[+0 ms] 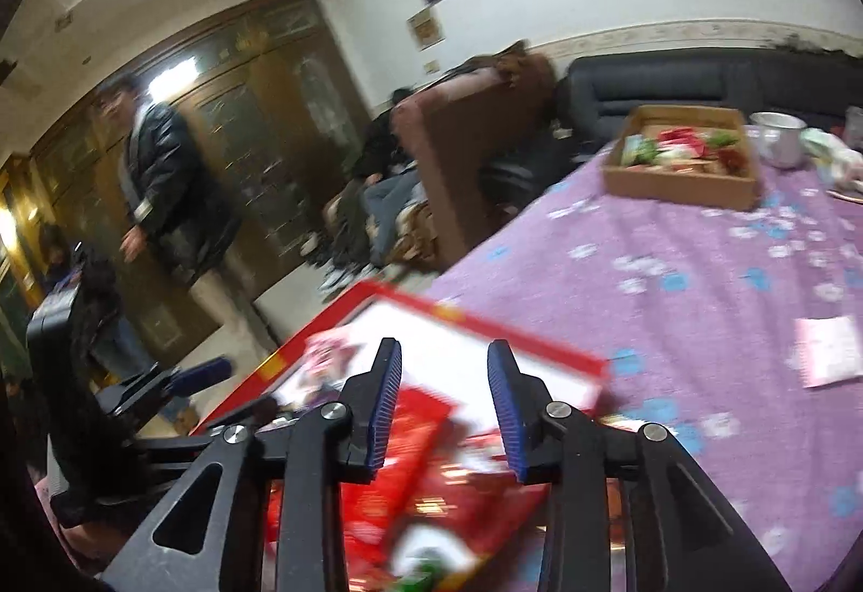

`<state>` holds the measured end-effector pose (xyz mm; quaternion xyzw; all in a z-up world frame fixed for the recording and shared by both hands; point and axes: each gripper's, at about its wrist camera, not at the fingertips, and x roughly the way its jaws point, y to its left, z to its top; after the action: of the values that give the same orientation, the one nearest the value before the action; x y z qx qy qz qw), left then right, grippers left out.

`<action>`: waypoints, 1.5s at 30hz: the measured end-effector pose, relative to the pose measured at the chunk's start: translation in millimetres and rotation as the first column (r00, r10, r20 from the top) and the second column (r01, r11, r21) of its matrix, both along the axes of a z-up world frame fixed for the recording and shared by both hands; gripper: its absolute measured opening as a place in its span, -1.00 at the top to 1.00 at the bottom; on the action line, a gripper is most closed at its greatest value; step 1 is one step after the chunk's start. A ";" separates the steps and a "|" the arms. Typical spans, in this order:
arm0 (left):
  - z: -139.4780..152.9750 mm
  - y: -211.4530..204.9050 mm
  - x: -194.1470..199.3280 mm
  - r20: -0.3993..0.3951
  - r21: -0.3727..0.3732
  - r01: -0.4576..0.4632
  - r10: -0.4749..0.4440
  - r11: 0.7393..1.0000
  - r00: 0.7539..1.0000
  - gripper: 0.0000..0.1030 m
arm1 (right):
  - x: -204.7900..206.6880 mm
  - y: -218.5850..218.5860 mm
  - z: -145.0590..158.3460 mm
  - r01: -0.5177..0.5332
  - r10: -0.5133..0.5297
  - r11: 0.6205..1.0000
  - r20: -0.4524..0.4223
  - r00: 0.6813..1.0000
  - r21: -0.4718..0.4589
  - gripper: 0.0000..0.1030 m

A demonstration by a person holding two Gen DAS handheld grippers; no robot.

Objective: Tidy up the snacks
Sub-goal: 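Grasp the brown chocolate packet beside the tray with the left tool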

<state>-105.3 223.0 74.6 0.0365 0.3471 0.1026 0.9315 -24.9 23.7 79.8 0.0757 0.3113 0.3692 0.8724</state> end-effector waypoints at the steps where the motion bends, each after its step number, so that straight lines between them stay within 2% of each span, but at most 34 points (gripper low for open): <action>1: 0.8 -4.6 0.6 -0.002 0.006 0.010 -0.010 1.000 1.000 -0.34 | 5.4 -10.6 1.1 0.028 -0.028 1.000 -0.002 1.000 0.004 0.28; 3: 2.0 -17.6 2.3 -0.007 0.015 0.044 -0.044 0.999 0.999 -0.34 | 18.7 -37.7 2.5 0.102 -0.102 0.995 -0.011 0.995 0.009 0.16; 7: 6.5 -46.1 4.8 -0.009 0.032 0.116 -0.116 0.993 0.993 -0.34 | 37.5 -84.0 -2.7 0.199 -0.198 0.980 -0.037 0.980 0.015 0.15; 12: 11.8 -86.2 6.4 -0.027 -0.020 0.231 -0.232 0.973 0.972 -0.35 | 57.4 -134.8 -17.5 0.310 -0.307 0.950 -0.087 0.948 0.033 0.09; 13: 11.5 -93.8 6.2 -0.031 -0.033 0.255 -0.256 0.966 0.966 -0.42 | 59.7 -145.6 -18.7 0.345 -0.341 0.938 -0.099 0.935 0.035 0.07; 14: 10.1 -103.9 7.1 -0.039 -0.053 0.284 -0.286 0.957 0.957 -0.49 | 64.5 -160.6 -23.4 0.411 -0.405 0.911 -0.123 0.906 0.032 0.07; 16: 6.9 -119.7 9.7 -0.057 -0.089 0.328 -0.333 0.941 0.941 -0.49 | 68.4 -182.1 -29.3 0.486 -0.471 0.873 -0.179 0.864 0.049 0.07; 18: -0.1 -139.1 14.5 -0.086 -0.138 0.373 -0.386 0.918 0.918 -0.49 | 75.8 -208.0 -41.5 0.563 -0.522 0.822 -0.283 0.805 0.085 0.07; 21: -11.9 -156.5 21.8 -0.125 -0.166 0.383 -0.405 0.909 0.906 -0.49 | 77.7 -224.5 -48.3 0.608 -0.559 0.791 -0.320 0.765 0.072 0.07; 25: -26.2 -160.8 38.4 -0.166 -0.215 0.342 -0.379 0.915 0.910 -0.49 | 75.6 -221.0 -44.8 0.606 -0.571 0.794 -0.287 0.770 0.047 0.07; 28: -26.8 -163.5 46.0 -0.160 -0.220 0.329 -0.367 0.918 0.916 -0.50 | 74.0 -220.2 -46.9 0.596 -0.556 0.801 -0.301 0.775 0.055 0.07; 34: -26.1 -165.4 72.7 -0.186 -0.321 0.301 -0.371 0.898 0.910 -0.50 | 74.8 -218.2 -45.5 0.585 -0.533 0.807 -0.325 0.781 0.083 0.07; 37: -29.7 -170.6 81.6 -0.201 -0.386 0.300 -0.397 0.872 0.896 -0.50 | 74.1 -218.8 -44.7 0.584 -0.527 0.807 -0.333 0.782 0.093 0.06; 41: -39.1 -176.4 91.8 -0.221 -0.360 0.264 -0.357 0.895 0.907 -0.50 | 75.4 -218.6 -46.4 0.577 -0.512 0.810 -0.357 0.781 0.101 0.05; 45: -47.0 -171.8 103.1 -0.237 -0.394 0.211 -0.321 0.894 0.917 -0.49 | 75.0 -217.4 -47.0 0.571 -0.500 0.813 -0.368 0.783 0.111 0.05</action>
<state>-2.3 51.2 27.6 -0.0723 0.4870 -0.0992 0.8647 50.1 -193.6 32.9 0.3151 0.3727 0.1186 0.8647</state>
